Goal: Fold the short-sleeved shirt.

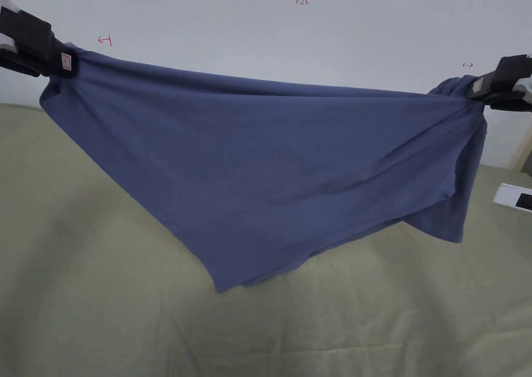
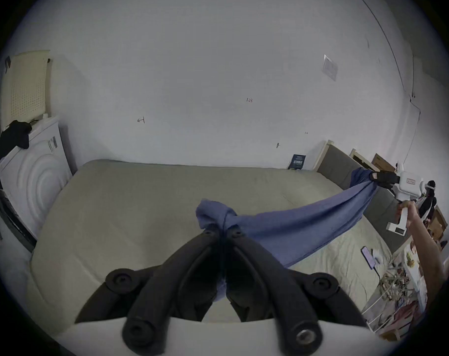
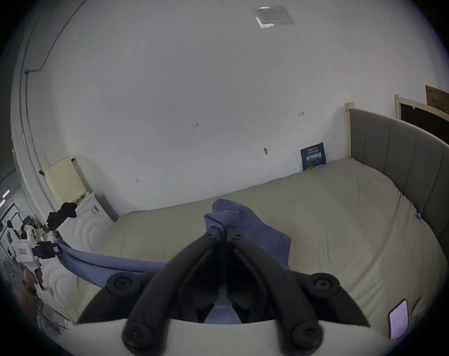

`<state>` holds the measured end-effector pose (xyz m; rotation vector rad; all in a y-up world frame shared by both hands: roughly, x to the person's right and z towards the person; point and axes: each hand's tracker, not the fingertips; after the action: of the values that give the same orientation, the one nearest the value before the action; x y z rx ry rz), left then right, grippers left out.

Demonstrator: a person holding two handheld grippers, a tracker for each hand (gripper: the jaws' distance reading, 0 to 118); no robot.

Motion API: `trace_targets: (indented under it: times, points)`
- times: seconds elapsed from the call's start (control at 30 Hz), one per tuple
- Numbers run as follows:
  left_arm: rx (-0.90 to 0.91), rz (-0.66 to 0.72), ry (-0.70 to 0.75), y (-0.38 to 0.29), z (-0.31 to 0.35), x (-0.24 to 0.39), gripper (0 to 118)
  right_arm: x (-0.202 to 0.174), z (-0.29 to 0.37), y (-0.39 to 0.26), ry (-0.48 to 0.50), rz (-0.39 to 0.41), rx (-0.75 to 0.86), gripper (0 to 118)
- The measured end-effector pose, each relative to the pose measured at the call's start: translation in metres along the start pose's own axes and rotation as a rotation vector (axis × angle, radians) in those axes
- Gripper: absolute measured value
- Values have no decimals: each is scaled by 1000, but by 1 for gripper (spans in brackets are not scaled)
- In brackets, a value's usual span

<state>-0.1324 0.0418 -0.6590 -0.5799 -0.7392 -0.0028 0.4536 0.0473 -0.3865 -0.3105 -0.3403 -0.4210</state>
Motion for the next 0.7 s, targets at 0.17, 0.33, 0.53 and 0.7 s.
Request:
trace_targets:
  times: [0.17, 0.33, 0.53, 0.7]
  points:
    - [-15, 0, 17, 16, -20, 1, 3, -3, -15, 12, 0, 23, 30, 4]
    - [17, 2, 21, 40, -27, 6, 3, -6, -28, 31, -16, 26, 58, 4]
    - [32, 29, 5, 41, -36, 4, 3, -7, -29, 28, 5, 4, 75, 5]
    - [2, -17, 22, 16, -48, 2, 3, 0, -26, 9, 50, 17, 83, 5]
